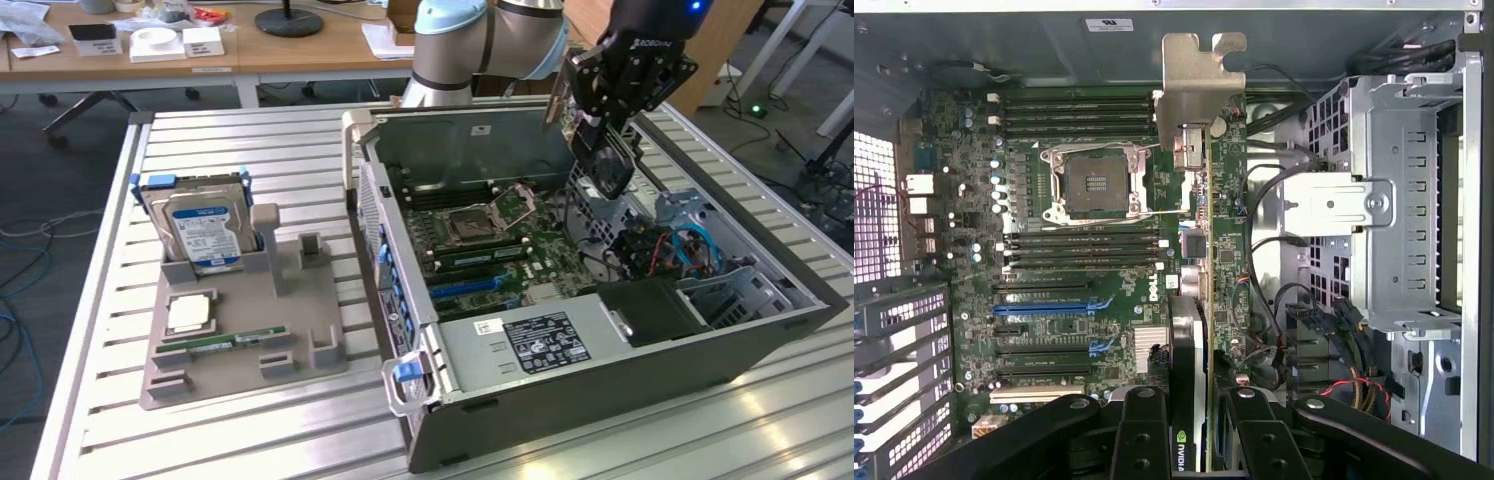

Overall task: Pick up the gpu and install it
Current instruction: 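Insert the gpu into the slot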

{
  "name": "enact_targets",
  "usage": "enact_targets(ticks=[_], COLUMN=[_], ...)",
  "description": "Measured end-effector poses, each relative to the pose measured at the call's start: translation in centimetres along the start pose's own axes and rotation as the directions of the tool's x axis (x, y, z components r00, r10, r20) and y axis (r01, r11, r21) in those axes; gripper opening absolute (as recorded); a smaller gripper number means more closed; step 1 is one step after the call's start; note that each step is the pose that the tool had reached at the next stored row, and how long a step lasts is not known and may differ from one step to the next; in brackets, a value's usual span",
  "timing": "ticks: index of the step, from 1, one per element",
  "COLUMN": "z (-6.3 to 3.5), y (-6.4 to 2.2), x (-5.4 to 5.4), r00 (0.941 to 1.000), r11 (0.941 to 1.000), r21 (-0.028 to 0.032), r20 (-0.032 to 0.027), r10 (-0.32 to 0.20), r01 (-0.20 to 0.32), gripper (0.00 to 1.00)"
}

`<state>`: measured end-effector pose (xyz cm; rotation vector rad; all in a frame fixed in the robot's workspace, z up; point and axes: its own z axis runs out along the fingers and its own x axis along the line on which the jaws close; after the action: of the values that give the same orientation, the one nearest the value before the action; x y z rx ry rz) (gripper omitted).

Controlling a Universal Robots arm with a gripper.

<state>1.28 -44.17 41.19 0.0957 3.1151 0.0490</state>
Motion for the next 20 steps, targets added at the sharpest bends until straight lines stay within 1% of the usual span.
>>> enact_targets(ticks=[9, 12, 16, 20], z=[0.00, 0.00, 0.01, 0.01], y=[0.00, 0.00, 0.00, 0.00], x=[0.00, 0.00, 0.00, 0.01], r00=[1.0000, 1.0000, 0.9992, 0.9963], r11=[1.0000, 1.0000, 0.9992, 0.9963], r21=[-0.0001, -0.0002, -0.0010, -0.0022], r20=[0.0001, -0.0002, -0.0012, -0.0027], r10=[0.000, -0.007, -0.039, -0.086], r01=[0.000, 0.007, 0.039, 0.086], gripper=[0.27, 0.27, 0.27, 0.27])
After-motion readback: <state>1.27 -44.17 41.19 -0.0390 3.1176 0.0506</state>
